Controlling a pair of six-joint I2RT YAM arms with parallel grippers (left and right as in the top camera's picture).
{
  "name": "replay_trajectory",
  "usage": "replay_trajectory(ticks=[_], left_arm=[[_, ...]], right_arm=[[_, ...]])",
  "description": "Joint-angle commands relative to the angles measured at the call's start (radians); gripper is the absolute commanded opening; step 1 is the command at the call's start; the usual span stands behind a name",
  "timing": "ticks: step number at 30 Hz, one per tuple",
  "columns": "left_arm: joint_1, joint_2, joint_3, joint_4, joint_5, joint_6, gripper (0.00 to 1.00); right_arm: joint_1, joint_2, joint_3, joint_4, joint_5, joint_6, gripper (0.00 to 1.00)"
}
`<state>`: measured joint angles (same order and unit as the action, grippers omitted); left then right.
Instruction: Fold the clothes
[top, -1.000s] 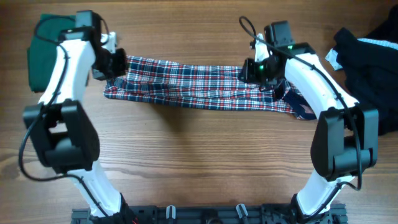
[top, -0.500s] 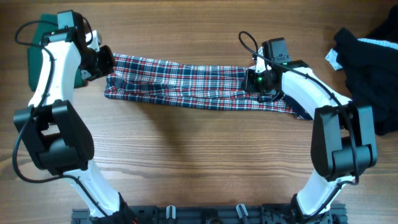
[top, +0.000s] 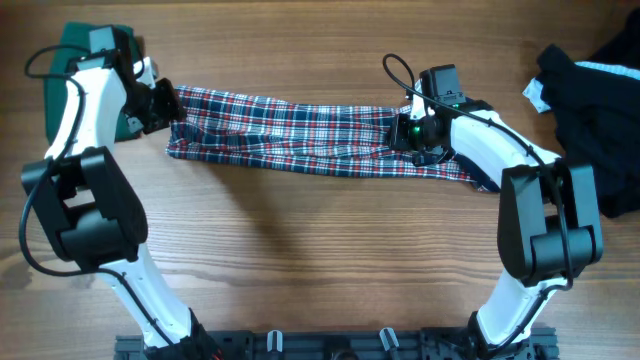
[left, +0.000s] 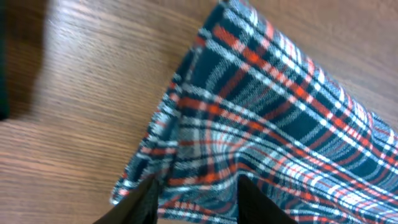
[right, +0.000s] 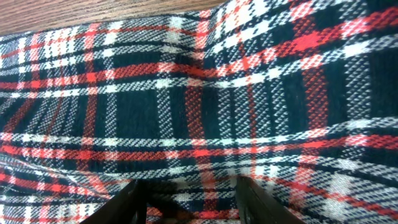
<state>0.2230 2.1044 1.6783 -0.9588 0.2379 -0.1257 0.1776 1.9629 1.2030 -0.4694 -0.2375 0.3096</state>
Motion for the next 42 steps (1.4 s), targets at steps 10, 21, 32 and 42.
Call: replay_trajectory(ticks=[10,21,32,42], left_arm=[[0.072,0.090,0.008,0.061,0.186,0.179,0.75],[0.071,0.188,0.008,0.061,0.270,0.306,0.80],[0.034,0.212,0.006,0.026,0.358,0.358,0.47],[0.038,0.213,0.007,0.020,0.352,0.357,0.04]], right_arm=[[-0.001,0.089,-0.019,0.017,0.005,0.005,0.49],[-0.001,0.089,-0.019,0.005,0.001,0.005,0.50],[-0.001,0.089,-0.019,0.007,0.000,0.008,0.50],[-0.001,0.089,-0.019,0.006,0.000,0.008,0.50]])
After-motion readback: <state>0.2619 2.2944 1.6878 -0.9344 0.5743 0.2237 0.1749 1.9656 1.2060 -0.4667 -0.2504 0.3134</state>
